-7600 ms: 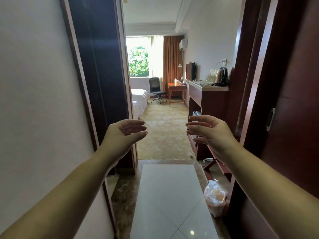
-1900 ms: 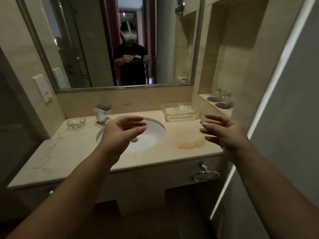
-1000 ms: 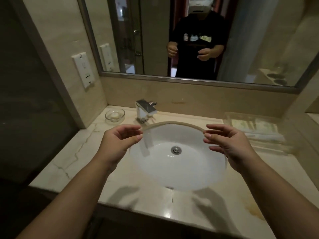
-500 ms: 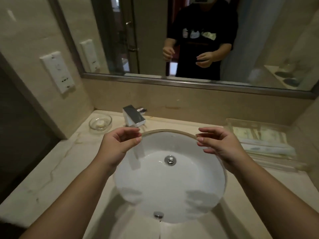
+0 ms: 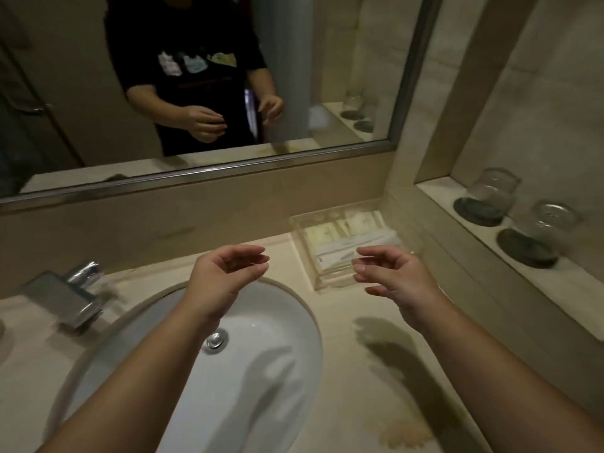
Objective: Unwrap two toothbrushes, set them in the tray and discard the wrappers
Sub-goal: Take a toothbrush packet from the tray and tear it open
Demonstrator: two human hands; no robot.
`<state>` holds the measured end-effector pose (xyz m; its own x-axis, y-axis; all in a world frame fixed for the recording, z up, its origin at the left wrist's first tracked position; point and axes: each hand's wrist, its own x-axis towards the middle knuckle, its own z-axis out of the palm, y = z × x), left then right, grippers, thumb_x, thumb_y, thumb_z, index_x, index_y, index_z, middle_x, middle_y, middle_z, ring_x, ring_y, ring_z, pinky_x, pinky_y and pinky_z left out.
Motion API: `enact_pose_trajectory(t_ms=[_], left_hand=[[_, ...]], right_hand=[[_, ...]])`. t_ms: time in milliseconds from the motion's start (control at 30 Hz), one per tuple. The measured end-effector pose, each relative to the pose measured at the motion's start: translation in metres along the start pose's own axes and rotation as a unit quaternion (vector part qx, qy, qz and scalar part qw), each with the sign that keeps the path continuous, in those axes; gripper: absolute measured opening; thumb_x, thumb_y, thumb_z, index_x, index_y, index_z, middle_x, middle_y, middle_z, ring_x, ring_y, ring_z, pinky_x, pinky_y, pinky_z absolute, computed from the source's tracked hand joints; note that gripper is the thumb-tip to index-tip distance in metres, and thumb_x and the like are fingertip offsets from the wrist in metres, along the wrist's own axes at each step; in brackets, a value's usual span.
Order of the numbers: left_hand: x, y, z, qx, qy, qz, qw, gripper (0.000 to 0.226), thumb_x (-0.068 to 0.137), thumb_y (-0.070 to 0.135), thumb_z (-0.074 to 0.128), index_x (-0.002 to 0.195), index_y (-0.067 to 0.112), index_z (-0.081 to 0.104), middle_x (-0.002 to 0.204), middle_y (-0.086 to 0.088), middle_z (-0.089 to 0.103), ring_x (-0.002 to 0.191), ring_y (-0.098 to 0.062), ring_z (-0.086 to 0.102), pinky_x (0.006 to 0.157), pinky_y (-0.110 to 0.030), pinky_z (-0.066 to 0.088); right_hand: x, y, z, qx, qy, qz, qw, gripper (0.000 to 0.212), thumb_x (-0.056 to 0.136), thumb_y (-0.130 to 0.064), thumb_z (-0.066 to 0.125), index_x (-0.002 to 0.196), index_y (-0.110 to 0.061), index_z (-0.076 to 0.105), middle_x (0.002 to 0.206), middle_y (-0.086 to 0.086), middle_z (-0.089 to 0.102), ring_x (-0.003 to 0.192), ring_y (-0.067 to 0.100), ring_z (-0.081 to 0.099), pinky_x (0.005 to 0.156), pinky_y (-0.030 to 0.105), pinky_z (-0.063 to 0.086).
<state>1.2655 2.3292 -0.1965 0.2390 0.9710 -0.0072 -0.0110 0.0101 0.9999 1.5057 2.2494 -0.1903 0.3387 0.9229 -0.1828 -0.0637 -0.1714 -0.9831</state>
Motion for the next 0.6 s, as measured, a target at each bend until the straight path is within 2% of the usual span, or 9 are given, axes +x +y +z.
enact_pose_trajectory(t_ms=[233,400,467,533,600], left_hand=[[0.041,-0.018,0.063,0.008,-0.069,-0.019,0.997,0.027,0.071,-0.009,0.069,0.085,0.014,0.070,0.071,0.004,0.076,0.069,-0.002,0.069,0.057,-0.009,0.048],[0.064,-0.039,0.092,0.022,-0.079,-0.068,0.994,0.027,0.072,-0.008,0.069,0.085,0.016,0.070,0.073,-0.001,0.075,0.068,-0.004,0.069,0.054,-0.008,0.047],[0.070,-0.050,0.106,0.039,-0.086,-0.095,0.991,0.027,0.074,-0.008,0.068,0.089,0.015,0.068,0.078,-0.004,0.072,0.069,-0.008,0.067,0.053,-0.008,0.046],[0.075,-0.062,0.119,0.066,-0.092,-0.118,0.987,0.025,0.076,-0.004,0.068,0.091,0.016,0.068,0.075,-0.004,0.068,0.064,-0.010,0.061,0.049,-0.010,0.044],[0.082,-0.076,0.127,0.091,-0.084,-0.147,0.981,0.021,0.078,0.001,0.068,0.093,0.015,0.069,0.073,-0.004,0.064,0.061,-0.012,0.057,0.047,-0.012,0.042]], right_hand=[[0.024,0.022,-0.051,0.008,0.050,0.021,0.998,0.022,0.072,-0.005,0.073,0.083,-0.023,0.069,0.071,-0.006,0.074,0.064,0.007,0.069,0.056,0.022,0.051],[0.056,0.060,-0.066,0.055,0.101,0.130,0.985,0.016,0.072,-0.033,0.075,0.083,-0.023,0.069,0.080,-0.001,0.074,0.072,0.016,0.070,0.055,0.027,0.051],[0.075,0.076,-0.062,0.093,0.141,0.197,0.966,0.025,0.073,-0.039,0.073,0.080,-0.016,0.067,0.072,0.001,0.070,0.061,0.016,0.065,0.047,0.024,0.047],[0.094,0.090,-0.055,0.063,0.170,0.252,0.951,0.036,0.071,-0.046,0.073,0.077,-0.010,0.066,0.062,0.003,0.067,0.044,0.014,0.056,0.040,0.019,0.040],[0.113,0.103,-0.048,0.040,0.204,0.288,0.935,0.043,0.070,-0.048,0.073,0.077,-0.006,0.067,0.061,0.007,0.068,0.042,0.015,0.054,0.040,0.019,0.039]])
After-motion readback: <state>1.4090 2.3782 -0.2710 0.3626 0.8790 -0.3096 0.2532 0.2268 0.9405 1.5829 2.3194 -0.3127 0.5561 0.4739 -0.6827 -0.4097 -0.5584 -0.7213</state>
